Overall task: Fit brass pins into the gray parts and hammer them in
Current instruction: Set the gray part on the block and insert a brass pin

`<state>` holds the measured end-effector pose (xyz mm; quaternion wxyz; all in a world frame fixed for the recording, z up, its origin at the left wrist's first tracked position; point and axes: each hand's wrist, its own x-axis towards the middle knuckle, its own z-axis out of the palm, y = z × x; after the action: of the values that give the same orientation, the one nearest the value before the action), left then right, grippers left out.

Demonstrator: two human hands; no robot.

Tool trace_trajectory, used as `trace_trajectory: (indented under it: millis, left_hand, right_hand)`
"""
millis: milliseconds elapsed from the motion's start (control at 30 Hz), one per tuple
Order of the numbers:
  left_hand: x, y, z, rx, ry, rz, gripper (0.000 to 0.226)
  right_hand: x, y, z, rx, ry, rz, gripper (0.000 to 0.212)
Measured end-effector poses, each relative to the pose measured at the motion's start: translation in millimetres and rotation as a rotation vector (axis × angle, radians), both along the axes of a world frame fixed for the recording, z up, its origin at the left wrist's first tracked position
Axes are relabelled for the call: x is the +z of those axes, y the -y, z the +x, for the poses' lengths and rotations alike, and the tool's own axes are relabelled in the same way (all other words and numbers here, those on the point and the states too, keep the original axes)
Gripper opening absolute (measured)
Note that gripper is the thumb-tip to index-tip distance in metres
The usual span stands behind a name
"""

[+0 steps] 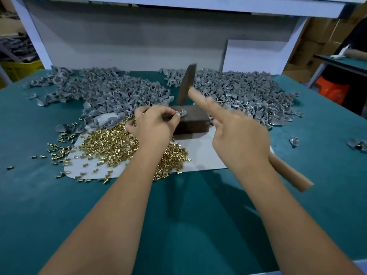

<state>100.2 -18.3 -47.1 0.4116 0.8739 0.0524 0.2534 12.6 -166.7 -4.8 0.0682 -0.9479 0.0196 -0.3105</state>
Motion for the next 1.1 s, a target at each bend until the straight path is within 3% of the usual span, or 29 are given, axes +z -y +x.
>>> trace_trajectory:
  millis: [100,267,433,633,800,1100]
  left_hand:
    - [0,-2,-2,-0.037,-0.009,-0.017,0.009]
    - [6,-6,-3,-0.078,-0.071,0.034,0.013]
    - [16,-12,-10,-0.201,-0.089,-0.198,0.02]
    - [22,-11,-16,-0.31,-0.121,-0.2,0.019]
    - [23,-11,-19,-0.362,-0.108,-0.208,0.022]
    - [21,-12,-16,-0.376,-0.101,-0.216,0.02]
  right_hand:
    - [-1,2,4,0.004,-0.091,0.018,0.054]
    - [-6,12,10,-0.028,-0.028,0.182,0.048]
    - [-10,36,16,-0.165,-0.057,0.266,0.038]
    - [-15,48,17,-0.248,-0.167,0.352,0.028]
    - [-18,39,18,-0.219,-0.286,0.263,0.021]
    - [-22,31,20,-0.179,-0.278,0.177,0.018]
